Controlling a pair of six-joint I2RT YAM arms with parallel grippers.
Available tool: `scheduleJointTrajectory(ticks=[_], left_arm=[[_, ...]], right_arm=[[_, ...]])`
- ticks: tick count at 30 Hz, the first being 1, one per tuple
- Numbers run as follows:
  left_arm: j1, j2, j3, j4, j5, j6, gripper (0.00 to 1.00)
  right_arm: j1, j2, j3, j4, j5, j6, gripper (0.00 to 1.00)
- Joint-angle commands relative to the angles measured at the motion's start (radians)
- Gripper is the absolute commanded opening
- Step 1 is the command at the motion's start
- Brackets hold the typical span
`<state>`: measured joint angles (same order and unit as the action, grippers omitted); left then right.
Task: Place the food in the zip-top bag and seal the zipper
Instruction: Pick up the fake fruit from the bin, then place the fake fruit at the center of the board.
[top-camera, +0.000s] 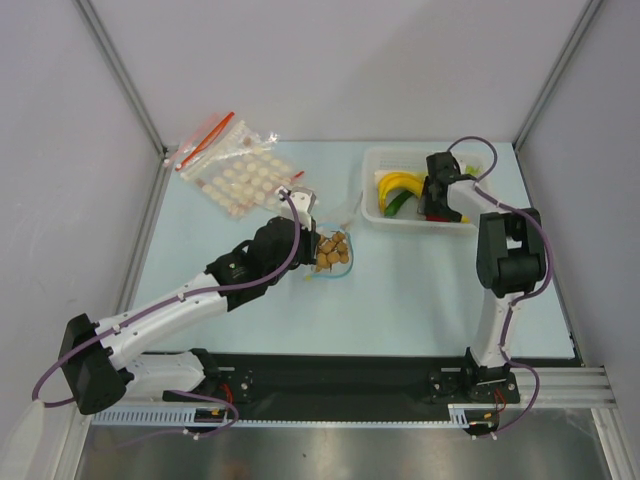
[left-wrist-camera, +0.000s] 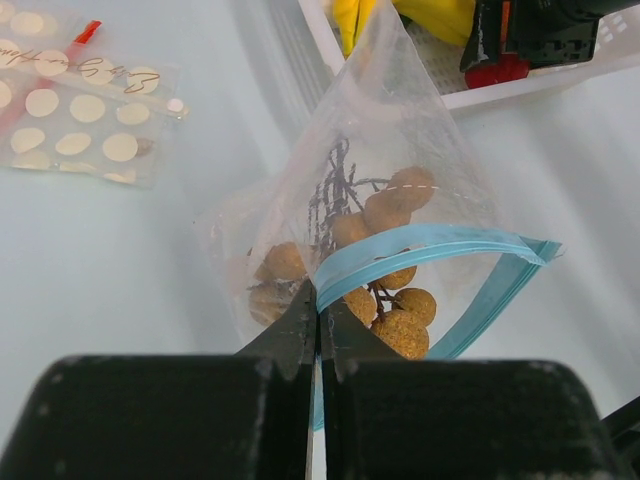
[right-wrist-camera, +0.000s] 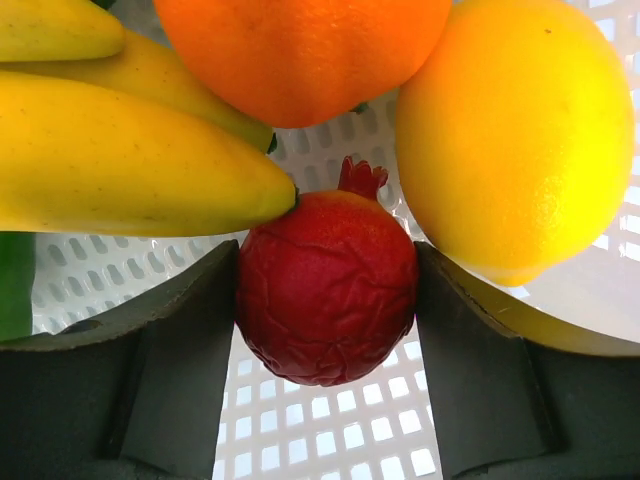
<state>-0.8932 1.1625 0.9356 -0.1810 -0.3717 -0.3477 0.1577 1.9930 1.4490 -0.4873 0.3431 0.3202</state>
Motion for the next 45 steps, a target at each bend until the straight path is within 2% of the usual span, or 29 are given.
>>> scheduleJointTrajectory(ticks=[1, 6, 10, 17, 22, 24, 26, 29, 31, 36, 39, 45], left_arm=[[0.005, -0.024, 0.003, 0.037, -0.003, 0.006, 0.0], [0.005, -0.014, 0.011, 0.034, 0.013, 0.006, 0.0], [0.005, 0.0, 0.02, 0.028, 0.025, 0.009, 0.0], [0.005, 0.042, 0.046, 0.006, 0.071, -0.025, 0.0], [0.005, 0.037, 0.06, -0.001, 0.169, -0.076, 0.0], [0.005, 0.034, 0.068, -0.014, 0.182, -0.086, 0.0], [0.007, 0.039, 0.078, -0.028, 0.189, -0.089, 0.0], [0.007, 0.046, 0.086, -0.04, 0.198, -0.091, 0.0], [0.007, 0.057, 0.097, -0.055, 0.198, -0.089, 0.0], [0.007, 0.083, 0.115, -0.071, 0.198, -0.085, 0.0], [0.007, 0.08, 0.111, -0.061, 0.226, -0.082, 0.0], [0.007, 0.051, 0.104, -0.046, 0.318, -0.086, 0.01]], right_arm=[[-0.004, -0.06, 0.002, -0.004, -0.068, 0.019, 0.46], [0.028, -0.235, -0.064, 0.036, -0.061, 0.051, 0.4], [0.081, -0.431, -0.181, 0.151, -0.052, 0.057, 0.4], [0.236, -0.729, -0.373, 0.254, -0.151, 0.027, 0.38], [0.439, -1.018, -0.629, 0.529, -0.196, -0.032, 0.39], [0.474, -1.091, -0.741, 0.607, -0.231, -0.046, 0.38], [0.531, -1.154, -0.777, 0.676, -0.268, -0.058, 0.37], [0.664, -1.189, -0.794, 0.704, -0.277, -0.145, 0.34], [0.774, -1.195, -0.811, 0.737, -0.211, -0.234, 0.33], [0.931, -1.174, -0.825, 0.8, -0.109, -0.366, 0.33], [0.971, -1.142, -0.82, 0.812, -0.066, -0.406, 0.33], [0.965, -1.102, -0.809, 0.82, 0.042, -0.4, 0.32]])
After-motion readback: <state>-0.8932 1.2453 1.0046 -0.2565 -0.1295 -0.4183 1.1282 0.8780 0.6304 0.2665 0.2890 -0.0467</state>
